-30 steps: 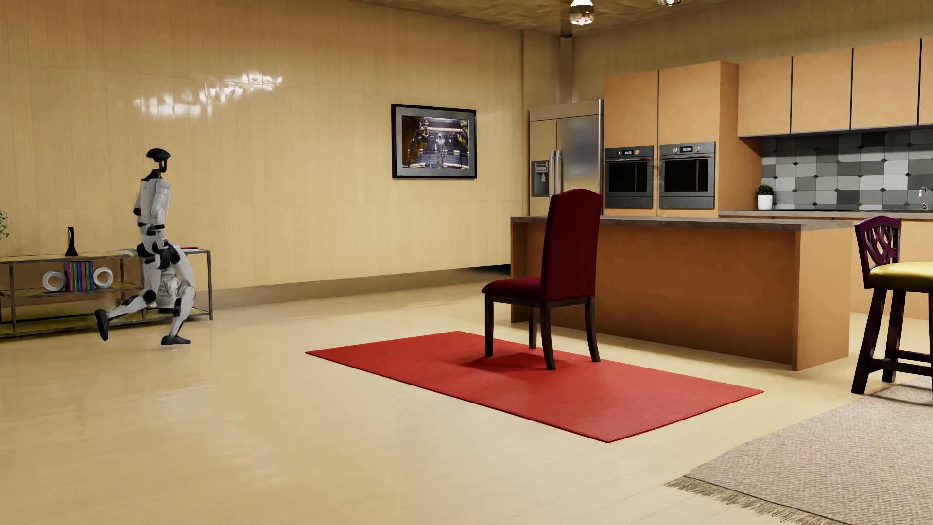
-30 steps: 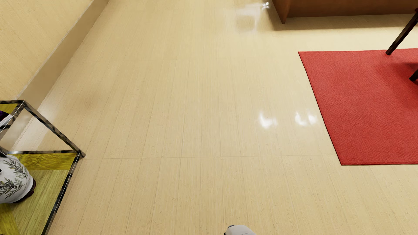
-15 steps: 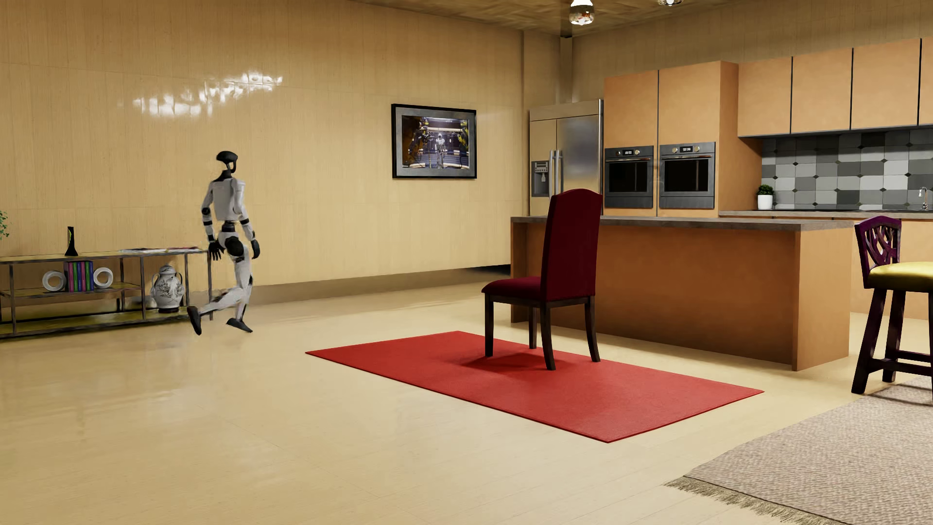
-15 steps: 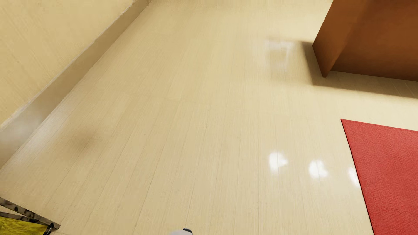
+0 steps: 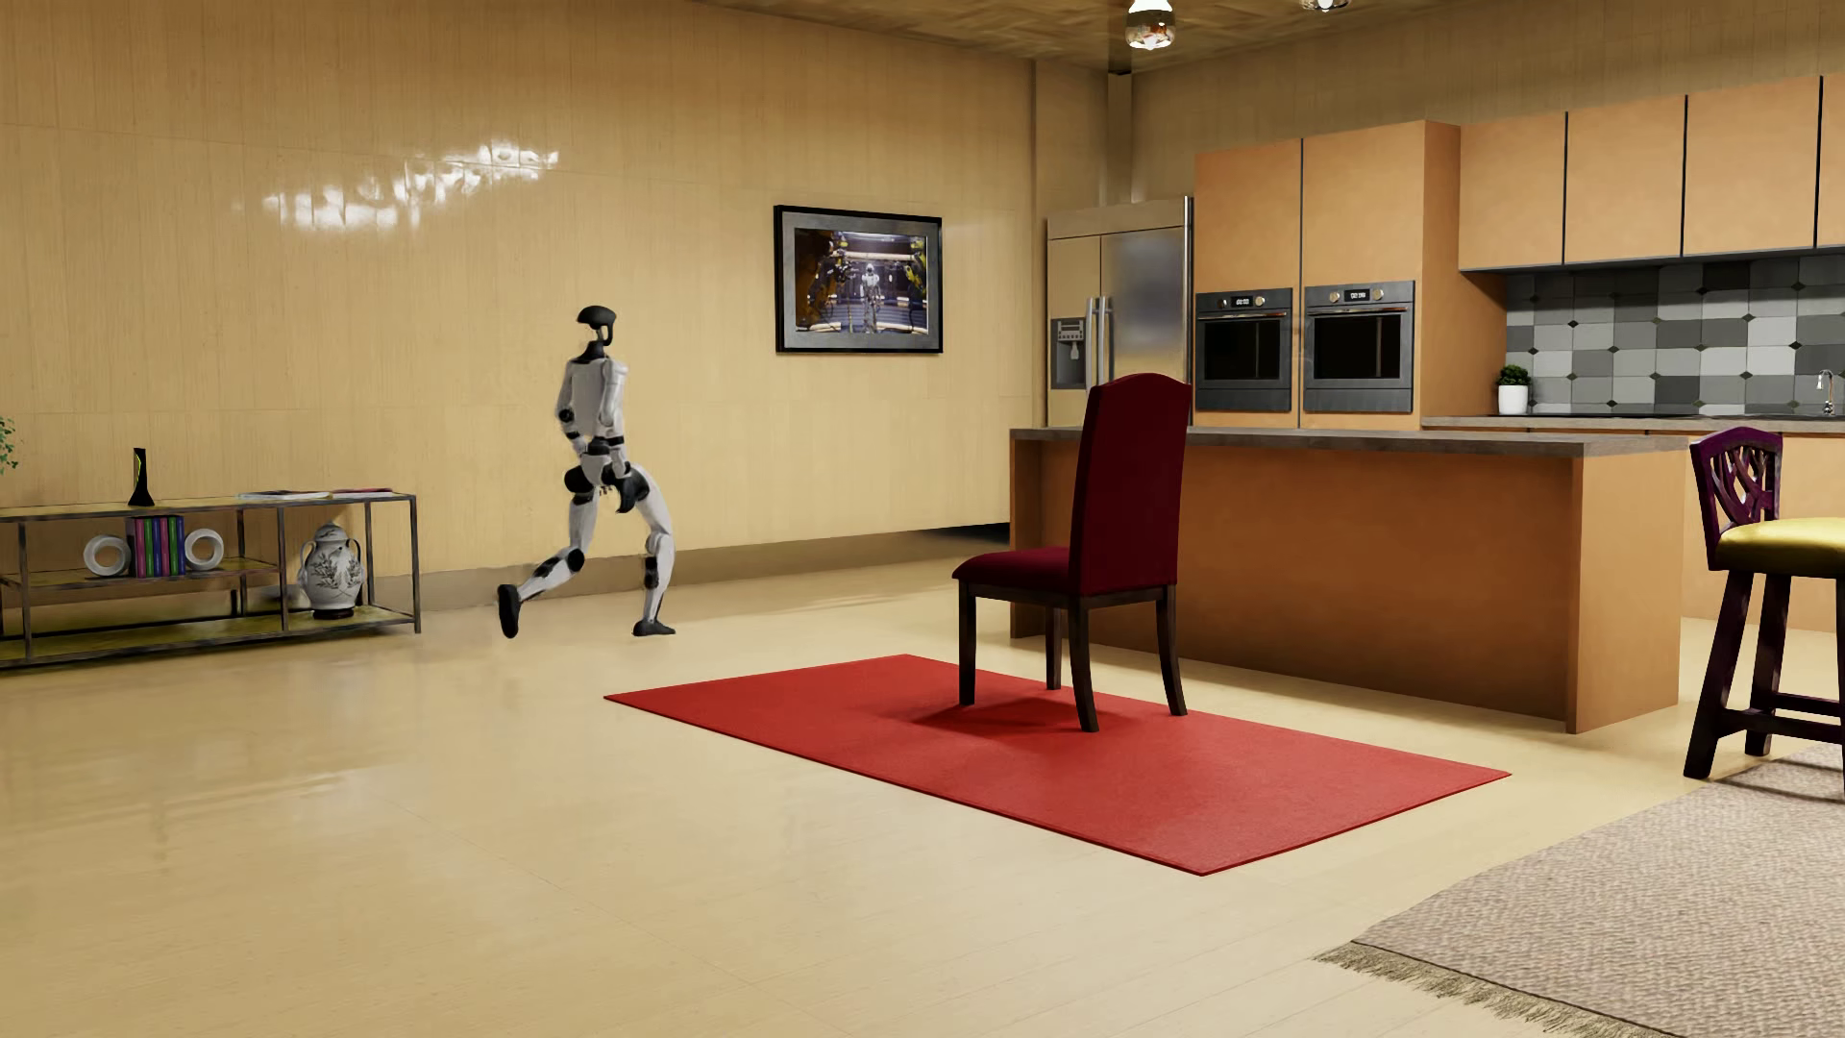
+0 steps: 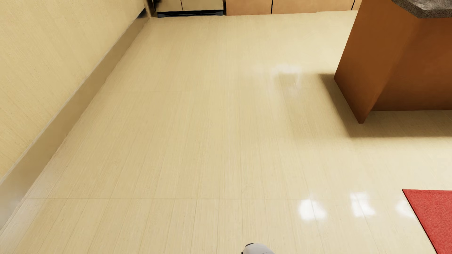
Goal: Go around the counter
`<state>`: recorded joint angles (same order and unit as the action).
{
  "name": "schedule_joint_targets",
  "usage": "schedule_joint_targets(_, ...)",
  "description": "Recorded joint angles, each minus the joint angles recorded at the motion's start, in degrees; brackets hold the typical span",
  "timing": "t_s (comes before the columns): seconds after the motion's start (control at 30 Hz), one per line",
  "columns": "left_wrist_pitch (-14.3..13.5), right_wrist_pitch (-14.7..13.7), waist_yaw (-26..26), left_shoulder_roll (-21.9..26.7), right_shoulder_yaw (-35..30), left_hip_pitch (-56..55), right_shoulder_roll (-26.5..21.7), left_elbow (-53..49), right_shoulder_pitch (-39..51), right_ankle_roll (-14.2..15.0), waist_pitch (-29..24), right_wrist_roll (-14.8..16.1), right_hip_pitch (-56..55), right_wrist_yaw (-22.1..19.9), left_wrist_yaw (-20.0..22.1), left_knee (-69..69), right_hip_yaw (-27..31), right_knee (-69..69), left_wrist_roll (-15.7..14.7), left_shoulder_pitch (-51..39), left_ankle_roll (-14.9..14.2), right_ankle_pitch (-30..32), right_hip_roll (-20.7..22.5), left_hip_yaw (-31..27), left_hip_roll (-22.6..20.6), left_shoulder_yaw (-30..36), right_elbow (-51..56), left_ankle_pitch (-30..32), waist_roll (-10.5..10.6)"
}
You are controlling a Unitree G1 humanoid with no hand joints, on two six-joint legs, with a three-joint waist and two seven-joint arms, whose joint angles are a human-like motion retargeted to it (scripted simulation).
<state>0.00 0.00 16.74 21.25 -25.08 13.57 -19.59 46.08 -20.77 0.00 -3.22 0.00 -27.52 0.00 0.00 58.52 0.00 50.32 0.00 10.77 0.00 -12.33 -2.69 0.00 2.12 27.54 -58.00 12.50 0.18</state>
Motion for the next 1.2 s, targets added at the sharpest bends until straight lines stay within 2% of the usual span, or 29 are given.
schedule_joint_targets(0.03, 0.0, 0.0, -1.8, -0.2, 0.9, -6.4, 0.2, 1.6, 0.1, 0.0, -1.1, 0.0, 5.0, 0.0, 0.0, 12.2, 0.0, -1.4, 0.0, 0.5, 0.0, -2.4, 3.1, 0.0, 0.1, 1.9, 1.5, -0.7, 0.3)
schedule_joint_targets(0.1, 0.0, 0.0, -8.5, -1.4, 0.9, -18.6, 0.1, 3.7, 1.2, 0.0, -2.1, 0.0, 16.3, 0.0, 0.0, 20.6, 0.0, -7.2, 0.0, 2.0, 0.0, -3.7, 3.8, 0.0, -3.9, 3.4, 5.4, -7.8, -2.0)
schedule_joint_targets(0.13, 0.0, 0.0, -12.1, -1.6, 1.2, -23.9, -0.3, 3.9, 1.5, 0.0, -2.2, 0.0, 22.2, 0.0, 0.0, 16.0, 0.0, -11.2, 0.0, 3.6, 0.0, -3.8, 3.9, 0.0, -5.5, 3.9, 8.2, -6.4, -3.1)
schedule_joint_targets(0.2, 0.0, 0.0, -17.3, -1.6, 2.7, -32.6, -1.0, 5.9, 2.8, 0.0, -2.2, 0.0, 32.1, 0.0, 0.0, -3.9, 0.0, -17.3, 0.0, 5.9, 0.0, -4.8, 2.8, 0.0, -7.2, 6.5, 13.6, -0.2, -4.7)
schedule_joint_targets(0.23, 0.0, 0.0, -20.0, -1.4, 3.3, -34.7, -1.3, 6.1, 3.7, 0.0, -2.3, 0.0, 37.1, 0.0, 0.0, -15.5, 0.0, -19.5, 0.0, 7.2, 0.0, -6.2, 1.9, 0.0, -7.1, 6.7, 15.7, -0.6, -5.4)
schedule_joint_targets(0.27, 0.0, 0.0, -21.6, -1.4, 4.1, -37.5, -1.9, 6.1, 5.2, 0.0, -1.7, 0.0, 40.1, 0.0, 0.0, -25.1, 0.0, -20.6, 0.0, 7.9, 0.0, -8.0, 2.1, 0.0, -6.1, 7.0, 17.3, -7.7, -4.9)
schedule_joint_targets(0.3, 0.0, 0.0, -23.2, -1.3, 5.1, -39.7, -2.3, 6.1, 6.7, 0.0, -1.2, 0.0, 42.5, 0.0, 0.0, -30.8, 0.0, -20.6, 0.0, 8.3, 0.0, -9.5, 1.8, 0.0, -4.9, 7.4, 18.4, -20.2, -4.6)
schedule_joint_targets(0.33, 0.0, 0.0, -24.7, -1.0, 6.1, -41.4, -2.5, 5.9, 7.8, 0.0, -1.0, 0.0, 44.6, 0.0, 0.0, -31.8, 0.0, -19.4, 0.0, 8.9, 0.0, -9.8, 1.0, 0.0, -3.6, 8.2, 18.6, -29.3, -4.7)
schedule_joint_targets(0.37, 0.0, 0.0, -26.2, -0.6, 7.1, -42.8, -2.4, 5.8, 8.4, 0.0, -1.2, 0.0, 46.9, 0.0, 0.0, -31.4, 0.0, -18.1, 0.0, 9.6, 0.0, -8.0, -0.4, 0.0, -3.0, 8.7, 18.1, -27.5, -5.2)
schedule_joint_targets(0.4, 0.0, 0.0, -27.1, -0.5, 8.1, -44.3, -2.0, 6.2, 8.2, 0.0, -1.1, 0.0, 48.6, 0.0, 0.0, -29.2, 0.0, -15.4, 0.0, 10.1, 0.0, -3.1, -2.3, 0.0, -3.7, 8.9, 17.0, -17.1, -6.1)
schedule_joint_targets(0.43, 0.0, 0.0, -26.8, -0.5, 8.7, -45.8, -1.5, 6.9, 7.2, 0.0, -0.3, 0.0, 47.7, 0.0, 0.0, -24.6, 0.0, -9.7, 0.0, 10.3, 0.0, 5.0, -4.6, 0.0, -5.9, 9.0, 15.7, -5.6, -7.6)
schedule_joint_targets(0.47, 0.0, 0.0, -25.6, -0.5, 7.6, -45.7, -1.0, 8.1, 6.2, 0.0, 0.2, 0.0, 44.1, 0.0, 0.0, -20.3, 0.0, -0.4, 0.0, 10.1, 0.0, 14.1, -6.3, 0.0, -8.5, 8.6, 13.2, 0.5, -9.4)
schedule_joint_targets(0.5, 0.0, 0.0, -23.9, -0.2, 5.5, -43.8, -1.0, 9.3, 5.2, 0.0, 0.4, 0.0, 38.2, 0.0, 0.0, -17.4, 0.0, 11.3, 0.0, 9.2, 0.0, 18.4, -7.1, 0.0, -10.9, 7.5, 10.9, 0.7, -10.6)
schedule_joint_targets(0.53, 0.0, 0.0, -21.7, -0.2, 4.5, -40.1, -1.1, 9.6, 4.0, 0.0, -0.1, 0.0, 31.2, 0.0, 0.0, -17.3, 0.0, 22.4, 0.0, 8.0, 0.0, 14.8, -7.5, 0.0, -13.3, 5.5, 10.6, -1.5, -11.5)
schedule_joint_targets(0.6, 0.0, 0.0, -14.9, 0.4, 1.6, -27.3, -1.6, 8.2, 1.9, 0.0, -1.3, 0.0, 19.2, 0.0, 0.0, -23.0, 0.0, 31.7, 0.0, 4.9, 0.0, 1.0, -5.0, 0.0, -14.4, 3.9, 9.8, -9.3, -10.8)
schedule_joint_targets(0.67, 0.0, 0.0, -7.4, 2.2, 0.8, -13.8, -2.3, 1.3, -1.0, 0.0, -2.2, 0.0, 10.4, 0.0, 0.0, -30.2, 0.0, 23.0, 0.0, 3.5, 0.0, -1.7, -2.3, 0.0, -12.9, 2.4, 7.4, -18.1, -9.0)
schedule_joint_targets(0.77, 0.0, 0.0, 0.0, 3.7, 0.7, 0.8, -3.6, -7.1, -4.7, 0.0, -0.7, 0.0, 1.8, 0.0, 0.0, -34.5, 0.0, -6.6, 0.0, -0.1, 0.0, 1.1, -3.3, 0.0, -10.2, -1.8, 3.7, -34.3, -8.0)
schedule_joint_targets(0.8, 0.0, 0.0, 1.4, 4.0, 0.6, 3.3, -3.8, -8.9, -5.5, 0.0, 0.3, 0.0, 0.7, 0.0, 0.0, -34.0, 0.0, -16.7, 0.0, -1.8, 0.0, 4.5, -4.1, 0.0, -10.0, -3.0, 2.2, -36.6, -8.4)
schedule_joint_targets(0.83, 0.0, 0.0, 1.9, 4.1, 0.4, 5.2, -3.8, -10.2, -6.2, 0.0, 1.2, 0.0, -0.3, 0.0, 0.0, -34.3, 0.0, -29.4, 0.0, -3.1, 0.0, 18.3, -4.3, 0.0, -9.8, -4.4, 0.7, -36.7, -8.7)
schedule_joint_targets(0.87, 0.0, 0.0, 1.7, 4.0, 0.3, 6.9, -3.8, -10.9, -6.7, 0.0, 1.6, 0.0, -2.0, 0.0, 0.0, -34.2, 0.0, -32.4, 0.0, -3.8, 0.0, 22.8, -4.1, 0.0, -9.4, -5.5, -0.8, -34.0, -9.0)
schedule_joint_targets(0.9, 0.0, 0.0, 1.2, 3.6, -0.3, 8.5, -3.8, -10.8, -6.9, 0.0, 1.1, 0.0, -3.4, 0.0, 0.0, -31.4, 0.0, -16.7, 0.0, -3.3, 0.0, 4.5, -3.0, 0.0, -8.2, -6.7, -2.5, -28.4, -9.0)
schedule_joint_targets(0.93, 0.0, 0.0, 0.5, 2.6, -0.4, 7.7, -3.7, -9.0, -6.8, 0.0, 1.0, 0.0, -4.7, 0.0, 0.0, -24.1, 0.0, -9.5, 0.0, -2.2, 0.0, -1.3, -1.8, 0.0, -6.2, -7.5, -3.7, -20.6, -8.6)
schedule_joint_targets(0.97, 0.0, 0.0, -0.5, 1.6, 0.0, 4.1, -3.5, -5.3, -6.1, 0.0, 0.6, 0.0, -4.9, 0.0, 0.0, -12.4, 0.0, -2.8, 0.0, -1.1, 0.0, -1.6, 0.1, 0.0, -3.9, -7.4, -4.4, -13.2, -8.0)
schedule_joint_targets(1.0, 0.0, 0.0, -1.7, 1.2, -1.2, -1.1, -3.3, -0.9, -4.5, 0.0, -0.6, 0.0, -2.1, 0.0, 0.0, 2.5, 0.0, 0.7, 0.0, -0.2, 0.0, -4.0, 2.9, 0.0, -2.7, -6.1, -4.3, -10.0, -8.1)
schedule_joint_targets(1.07, 0.0, 0.0, -6.4, 1.8, -2.2, -15.8, -2.7, 5.6, -1.8, 0.0, -1.4, 0.0, 7.4, 0.0, 0.0, 26.6, 0.0, -3.8, 0.0, 1.3, 0.0, -3.9, 7.6, 0.0, -3.4, 0.0, 1.7, -12.8, -9.9)
schedule_joint_targets(1.1, 0.0, 0.0, -10.0, 1.7, -1.2, -22.0, -2.2, 7.6, -1.0, 0.0, -1.5, 0.0, 13.9, 0.0, 0.0, 29.0, 0.0, -7.9, 0.0, 3.2, 0.0, -1.9, 8.6, 0.0, -4.5, 1.9, 6.0, -12.6, -11.2)
schedule_joint_targets(1.13, 0.0, 0.0, -13.4, 1.3, -0.2, -27.8, -1.8, 9.1, 0.1, 0.0, -1.5, 0.0, 20.5, 0.0, 0.0, 25.6, 0.0, -12.4, 0.0, 5.4, 0.0, 0.1, 8.8, 0.0, -5.7, 2.4, 9.9, -10.0, -12.2)
schedule_joint_targets(1.2, 0.0, 0.0, -20.5, 1.0, 0.8, -36.6, -1.3, 9.5, 2.5, 0.0, -1.2, 0.0, 30.8, 0.0, 0.0, 5.5, 0.0, -19.1, 0.0, 9.5, 0.0, 4.3, 7.1, 0.0, -6.8, 4.6, 16.1, -0.7, -13.3)
